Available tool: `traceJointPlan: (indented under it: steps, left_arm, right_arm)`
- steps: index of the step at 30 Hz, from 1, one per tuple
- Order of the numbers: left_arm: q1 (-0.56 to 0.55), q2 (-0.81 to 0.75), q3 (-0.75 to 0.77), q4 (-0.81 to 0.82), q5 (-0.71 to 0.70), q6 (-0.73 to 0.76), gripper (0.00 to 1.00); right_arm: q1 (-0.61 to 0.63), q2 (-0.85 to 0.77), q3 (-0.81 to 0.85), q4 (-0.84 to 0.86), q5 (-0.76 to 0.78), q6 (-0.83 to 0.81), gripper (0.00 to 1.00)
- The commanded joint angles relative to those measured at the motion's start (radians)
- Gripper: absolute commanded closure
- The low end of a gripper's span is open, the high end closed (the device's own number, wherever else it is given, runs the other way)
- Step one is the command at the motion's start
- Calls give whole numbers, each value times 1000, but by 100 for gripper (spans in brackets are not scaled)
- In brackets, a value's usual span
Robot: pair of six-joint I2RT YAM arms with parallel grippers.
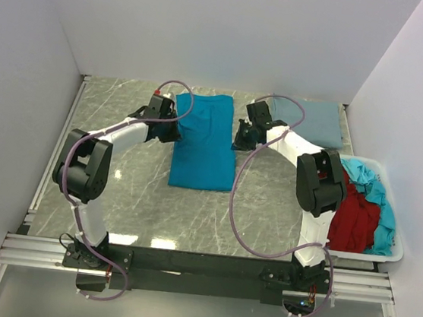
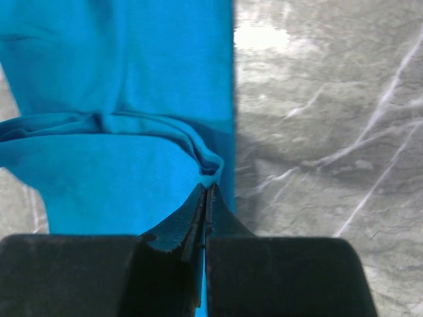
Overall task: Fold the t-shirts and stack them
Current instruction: Fold the tshirt
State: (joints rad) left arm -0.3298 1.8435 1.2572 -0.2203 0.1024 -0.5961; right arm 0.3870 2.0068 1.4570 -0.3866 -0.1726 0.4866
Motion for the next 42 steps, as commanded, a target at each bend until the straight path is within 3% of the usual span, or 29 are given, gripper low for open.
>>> traceJointPlan:
  steps: [1, 13, 21, 26, 28, 29, 30, 31, 32, 33, 34, 39, 42]
  left_arm:
    - [11, -56, -19, 41, -10, -13, 100]
    - [61, -125, -90, 105, -21, -34, 100]
    - [64, -41, -53, 159, 75, -11, 100]
    - [66, 31, 2, 144, 48, -8, 98]
    - [69, 60, 39, 112, 51, -4, 84]
    - [69, 68, 59, 90, 57, -2, 64]
    - [69, 72, 76, 73, 50, -7, 60]
    - [69, 66, 90, 58, 51, -13, 55]
    - [69, 57, 90, 62, 65, -11, 42]
    - [69, 46, 88, 64, 77, -19, 7]
    - [69, 21, 84, 70, 92, -19, 1]
    - [69, -72, 59, 42, 119, -22, 1]
    - [66, -179, -42, 47, 123, -36, 1]
  right_arm:
    - [9, -51, 28, 3, -13, -17, 100]
    - [10, -20, 69, 2, -18, -22, 100]
    - [7, 20, 101, -1, -4, -23, 100]
    - [7, 79, 141, -20, 19, -23, 98]
    - [7, 107, 169, -38, 45, -25, 93]
    - [7, 112, 175, -47, 59, -23, 88]
    - [9, 118, 183, -57, 80, -22, 80]
    - [7, 124, 203, -64, 90, -19, 50]
    - [7, 121, 212, -84, 100, -17, 38]
    - [9, 118, 220, -89, 105, -20, 24]
    - [9, 103, 226, -95, 111, -22, 20]
    - [7, -11, 172, -80, 122, -36, 14]
    - [9, -138, 9, -23, 110, -22, 14]
